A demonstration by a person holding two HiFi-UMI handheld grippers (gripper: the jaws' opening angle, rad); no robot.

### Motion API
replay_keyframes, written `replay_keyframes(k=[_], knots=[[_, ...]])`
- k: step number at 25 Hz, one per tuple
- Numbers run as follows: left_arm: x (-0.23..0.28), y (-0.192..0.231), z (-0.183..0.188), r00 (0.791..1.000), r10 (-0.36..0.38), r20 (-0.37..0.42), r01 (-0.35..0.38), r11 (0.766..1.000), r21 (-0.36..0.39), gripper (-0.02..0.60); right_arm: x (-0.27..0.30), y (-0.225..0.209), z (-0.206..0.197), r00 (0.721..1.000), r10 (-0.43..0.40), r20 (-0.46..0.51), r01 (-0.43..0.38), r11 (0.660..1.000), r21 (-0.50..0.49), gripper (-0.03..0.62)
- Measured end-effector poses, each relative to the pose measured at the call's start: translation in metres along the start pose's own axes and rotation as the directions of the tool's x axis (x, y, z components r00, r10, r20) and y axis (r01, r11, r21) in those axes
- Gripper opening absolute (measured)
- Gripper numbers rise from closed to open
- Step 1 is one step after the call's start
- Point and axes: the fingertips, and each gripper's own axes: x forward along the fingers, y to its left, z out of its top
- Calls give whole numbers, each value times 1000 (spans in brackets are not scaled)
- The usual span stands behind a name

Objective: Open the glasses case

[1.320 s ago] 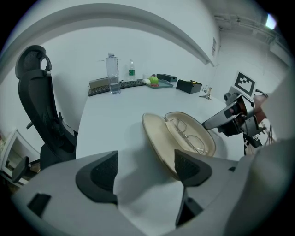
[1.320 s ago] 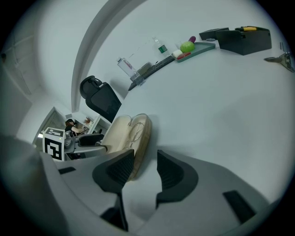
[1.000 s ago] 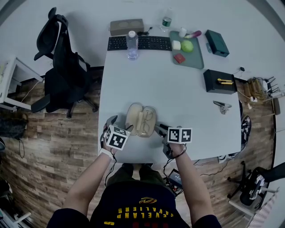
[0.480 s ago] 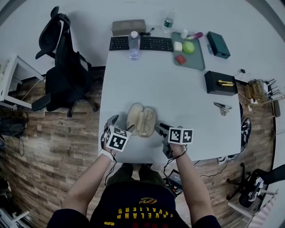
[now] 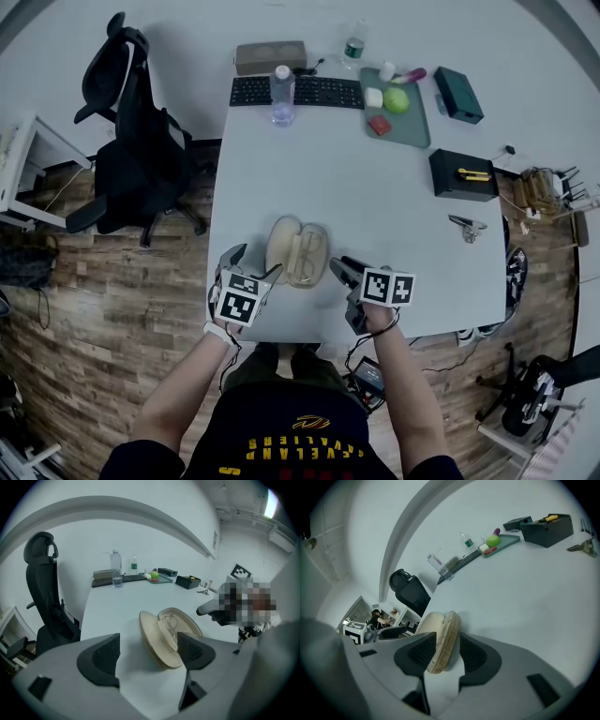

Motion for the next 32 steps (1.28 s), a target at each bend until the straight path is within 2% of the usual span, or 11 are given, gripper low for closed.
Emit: replay_keyframes(k=[4,9,14,19,26,32], knots=[[-18,-3,13,997,-25,75,30,997,-64,397,-17,4,14,997,-4,77,4,1000,3,164],[-46,-14,35,986,-66,156,82,992,-100,397,-41,18,29,989,14,145,-14,1000,0,152],[-80,-39,56,958,-158,241,189,976,-112,367,-77,38,45,968,52,245,-56,998,9,137],[-106,-66,57,937,-222,269,261,958,-118,331,-113,53,43,948,59,314,-73,997,33,123],[-134,-86,75,914,-245,323,293,950,-107,318,-142,93,50,936,89,341,-75,996,-52,114],[-171,-96,115,871,-253,421,305,950,-60,291,-167,140,72,900,155,407,-94,981,-167,106]])
